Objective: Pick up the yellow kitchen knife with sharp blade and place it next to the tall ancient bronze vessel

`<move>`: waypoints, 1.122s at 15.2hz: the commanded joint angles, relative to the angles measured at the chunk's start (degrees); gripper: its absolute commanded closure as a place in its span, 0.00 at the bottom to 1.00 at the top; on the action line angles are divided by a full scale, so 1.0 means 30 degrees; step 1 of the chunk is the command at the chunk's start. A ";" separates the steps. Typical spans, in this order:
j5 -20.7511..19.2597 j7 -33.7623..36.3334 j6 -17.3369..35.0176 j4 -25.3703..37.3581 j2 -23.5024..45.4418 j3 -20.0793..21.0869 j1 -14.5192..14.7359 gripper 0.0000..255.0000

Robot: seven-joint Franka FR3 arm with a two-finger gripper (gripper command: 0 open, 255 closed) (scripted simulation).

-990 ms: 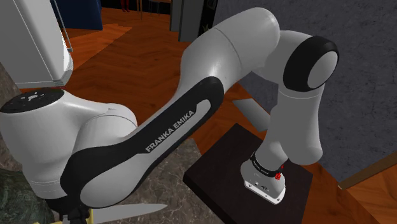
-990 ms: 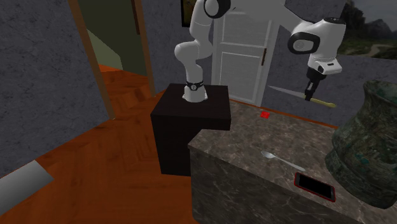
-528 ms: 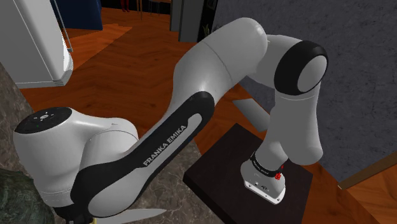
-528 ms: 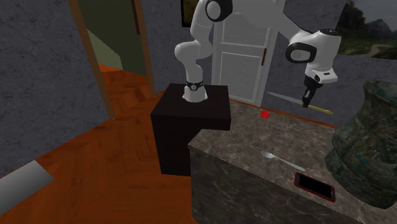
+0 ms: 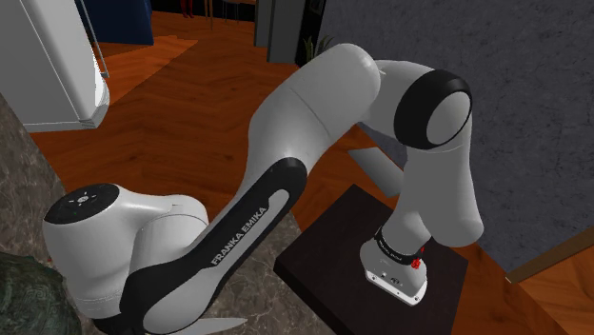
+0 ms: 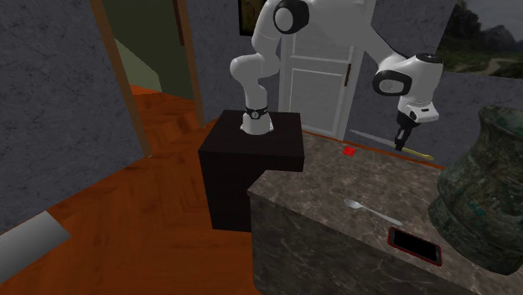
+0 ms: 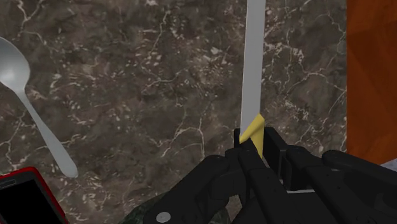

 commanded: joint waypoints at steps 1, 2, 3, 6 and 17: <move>-0.0101 0.0026 0.0399 -0.0124 0.0276 -0.0083 0.0074 1.00; -0.0158 0.0032 0.0578 -0.0140 0.0445 -0.0134 0.0114 1.00; -0.0215 0.0038 0.0755 -0.0152 0.0617 -0.0185 0.0155 1.00; -0.0385 0.0055 0.1275 -0.0161 0.1144 -0.0345 0.0282 1.00; -0.0976 0.0096 0.3033 0.0136 0.3234 -0.0979 0.0791 1.00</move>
